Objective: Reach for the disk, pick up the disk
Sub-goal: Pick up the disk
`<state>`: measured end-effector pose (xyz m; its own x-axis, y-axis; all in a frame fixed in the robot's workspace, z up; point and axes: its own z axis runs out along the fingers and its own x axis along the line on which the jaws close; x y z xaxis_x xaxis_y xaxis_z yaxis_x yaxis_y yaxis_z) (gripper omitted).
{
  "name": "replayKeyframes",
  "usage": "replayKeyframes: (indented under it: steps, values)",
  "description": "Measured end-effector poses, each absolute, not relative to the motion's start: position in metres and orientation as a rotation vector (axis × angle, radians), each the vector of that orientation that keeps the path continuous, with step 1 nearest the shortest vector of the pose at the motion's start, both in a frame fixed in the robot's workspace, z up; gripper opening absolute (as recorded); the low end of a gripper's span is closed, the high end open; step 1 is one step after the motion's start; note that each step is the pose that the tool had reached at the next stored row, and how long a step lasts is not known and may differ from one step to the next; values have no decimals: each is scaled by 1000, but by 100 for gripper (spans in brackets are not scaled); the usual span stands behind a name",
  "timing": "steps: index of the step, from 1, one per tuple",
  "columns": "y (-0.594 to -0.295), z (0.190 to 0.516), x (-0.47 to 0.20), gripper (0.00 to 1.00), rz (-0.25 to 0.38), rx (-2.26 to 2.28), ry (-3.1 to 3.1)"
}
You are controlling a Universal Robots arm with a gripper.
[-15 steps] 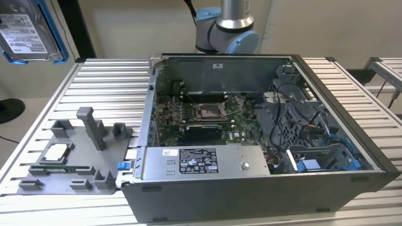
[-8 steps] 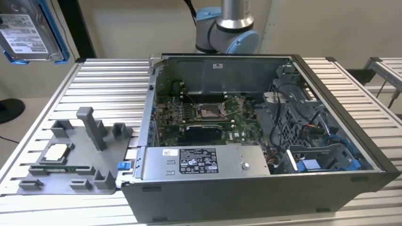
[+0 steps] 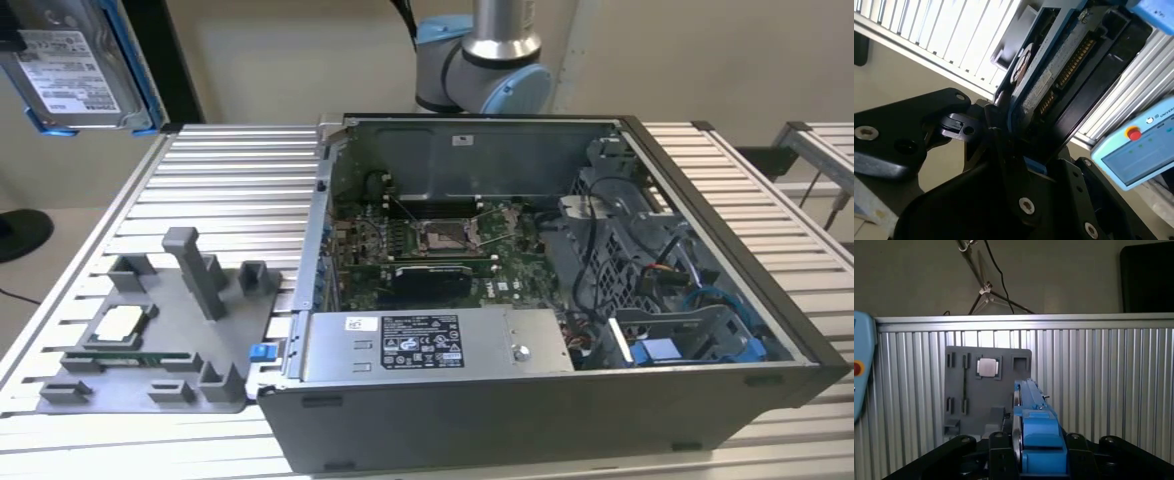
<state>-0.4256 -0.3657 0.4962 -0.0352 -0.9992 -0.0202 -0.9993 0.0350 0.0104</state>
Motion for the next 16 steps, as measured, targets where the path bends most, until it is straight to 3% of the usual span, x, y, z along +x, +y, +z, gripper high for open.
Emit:
replayKeyframes:
  steps: [16]
  values:
    - [-366,496,-390,0,34,-2177,2255]
